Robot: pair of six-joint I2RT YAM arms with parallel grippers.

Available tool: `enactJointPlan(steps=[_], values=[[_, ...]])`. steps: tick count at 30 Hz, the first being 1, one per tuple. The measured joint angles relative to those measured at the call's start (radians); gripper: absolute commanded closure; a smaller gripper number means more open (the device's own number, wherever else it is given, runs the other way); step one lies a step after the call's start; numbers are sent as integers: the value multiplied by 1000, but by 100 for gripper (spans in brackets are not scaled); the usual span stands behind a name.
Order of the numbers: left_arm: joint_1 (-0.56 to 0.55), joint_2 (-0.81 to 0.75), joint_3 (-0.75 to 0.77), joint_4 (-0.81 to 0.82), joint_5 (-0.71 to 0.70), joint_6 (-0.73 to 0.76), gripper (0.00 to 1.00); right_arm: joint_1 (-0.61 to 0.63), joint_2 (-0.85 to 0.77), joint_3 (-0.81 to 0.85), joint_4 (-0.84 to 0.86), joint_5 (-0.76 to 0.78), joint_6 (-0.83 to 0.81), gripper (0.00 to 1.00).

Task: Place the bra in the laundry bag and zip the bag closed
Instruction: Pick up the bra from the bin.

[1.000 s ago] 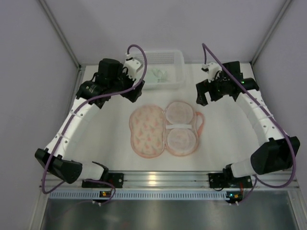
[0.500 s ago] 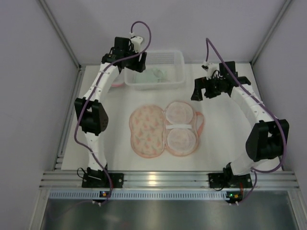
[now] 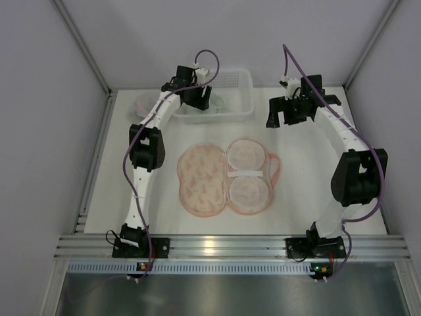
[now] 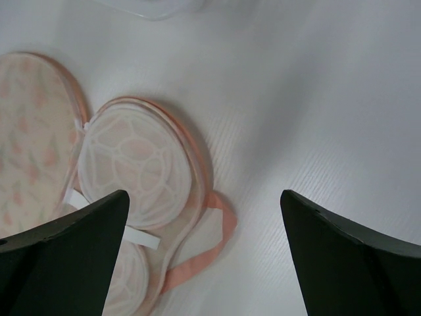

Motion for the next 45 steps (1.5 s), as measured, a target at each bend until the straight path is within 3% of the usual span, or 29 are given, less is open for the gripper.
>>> enactJointPlan(steps=[8,11,13,15,18,19,26,36,45], values=[[-16,58,-2,4,-52,31,29,-10,93,-1,-18,5,-5,1],[-24,65,-2,12,-75,43,42,-11,107,-1,-20,2,-5,0],[-27,71,-2,24,-84,48,64,-12,109,-1,-20,0,-5,1],[-30,74,-2,34,-86,50,77,-14,109,0,-20,-6,-5,0],[-30,74,-2,46,-85,51,90,-19,111,6,-21,-17,-5,1],[-30,74,-2,52,-84,51,100,-19,111,11,-22,-20,-5,1],[-30,55,-6,90,-56,7,100,-23,119,40,-20,-32,-14,1],[-31,-152,-14,210,64,-149,100,-23,119,82,-11,-54,-37,1],[-31,-337,-42,329,286,-298,100,-36,81,79,133,-169,-95,1]])
